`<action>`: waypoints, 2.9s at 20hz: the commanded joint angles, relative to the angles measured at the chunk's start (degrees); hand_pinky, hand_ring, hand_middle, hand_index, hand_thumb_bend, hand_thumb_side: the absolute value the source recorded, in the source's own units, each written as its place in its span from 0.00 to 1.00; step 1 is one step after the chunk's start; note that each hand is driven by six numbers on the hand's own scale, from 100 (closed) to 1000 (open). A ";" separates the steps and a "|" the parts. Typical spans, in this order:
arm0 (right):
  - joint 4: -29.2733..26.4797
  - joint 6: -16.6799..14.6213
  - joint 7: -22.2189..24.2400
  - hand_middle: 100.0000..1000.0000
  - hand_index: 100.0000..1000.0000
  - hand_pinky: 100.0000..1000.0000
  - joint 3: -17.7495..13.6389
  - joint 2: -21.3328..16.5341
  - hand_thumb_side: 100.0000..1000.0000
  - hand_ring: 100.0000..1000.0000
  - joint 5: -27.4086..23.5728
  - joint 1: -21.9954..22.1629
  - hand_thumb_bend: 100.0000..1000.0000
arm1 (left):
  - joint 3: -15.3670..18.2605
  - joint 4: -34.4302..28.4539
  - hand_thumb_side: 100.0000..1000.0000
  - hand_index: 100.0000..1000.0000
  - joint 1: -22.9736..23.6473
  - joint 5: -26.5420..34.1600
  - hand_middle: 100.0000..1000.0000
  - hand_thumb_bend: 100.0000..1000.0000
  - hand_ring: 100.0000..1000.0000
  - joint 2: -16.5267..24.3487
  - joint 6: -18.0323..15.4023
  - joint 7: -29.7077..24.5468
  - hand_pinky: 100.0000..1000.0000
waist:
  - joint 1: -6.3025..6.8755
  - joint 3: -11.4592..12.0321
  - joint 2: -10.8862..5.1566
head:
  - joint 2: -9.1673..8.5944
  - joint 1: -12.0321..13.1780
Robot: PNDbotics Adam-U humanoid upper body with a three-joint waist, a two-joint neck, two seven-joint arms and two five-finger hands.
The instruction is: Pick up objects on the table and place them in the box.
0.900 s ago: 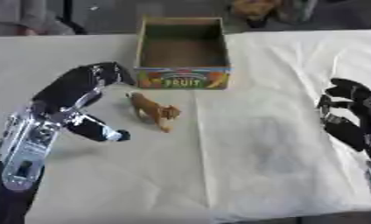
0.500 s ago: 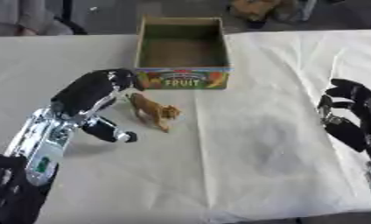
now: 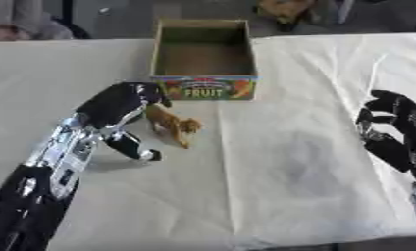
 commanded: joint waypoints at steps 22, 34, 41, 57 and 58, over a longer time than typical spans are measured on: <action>-0.59 -0.26 0.49 0.61 0.81 0.68 0.01 -0.40 0.19 0.74 -0.33 -0.56 0.00 | -3.07 10.40 0.22 0.67 -5.76 -14.29 0.50 0.69 0.50 -0.42 -1.45 12.12 0.48 | 0.10 -0.87 -1.07 | 0.35 0.37; -0.58 -0.29 0.55 0.61 0.81 0.68 0.00 -0.45 0.19 0.74 -0.30 -0.57 0.00 | -3.23 11.53 0.21 0.64 -7.13 -17.33 0.48 0.64 0.49 1.44 -2.43 11.36 0.43 | 0.27 -1.06 -1.29 | 0.35 0.37; -0.53 -0.29 0.58 0.61 0.81 0.68 0.00 -0.49 0.19 0.74 -0.26 -0.57 0.00 | -3.06 11.14 0.20 0.63 -7.39 -17.03 0.46 0.60 0.47 2.75 -3.29 8.70 0.41 | 0.30 -0.95 -1.36 | 0.35 0.32; -0.47 -0.32 0.58 0.61 0.81 0.68 -0.06 -0.47 0.19 0.74 -0.21 -0.48 0.00 | -2.40 9.27 0.15 0.50 -7.05 -14.11 0.34 0.51 0.35 3.60 -3.24 8.19 0.25 | 0.13 -0.98 -1.41 | 0.35 0.25; -0.47 -0.33 0.59 0.61 0.81 0.68 -0.05 -0.46 0.19 0.74 -0.21 -0.47 0.00 | -2.39 9.38 0.15 0.50 -7.03 -14.06 0.33 0.50 0.34 3.53 -3.16 8.69 0.24 | 0.12 -0.99 -1.41 | 0.35 0.24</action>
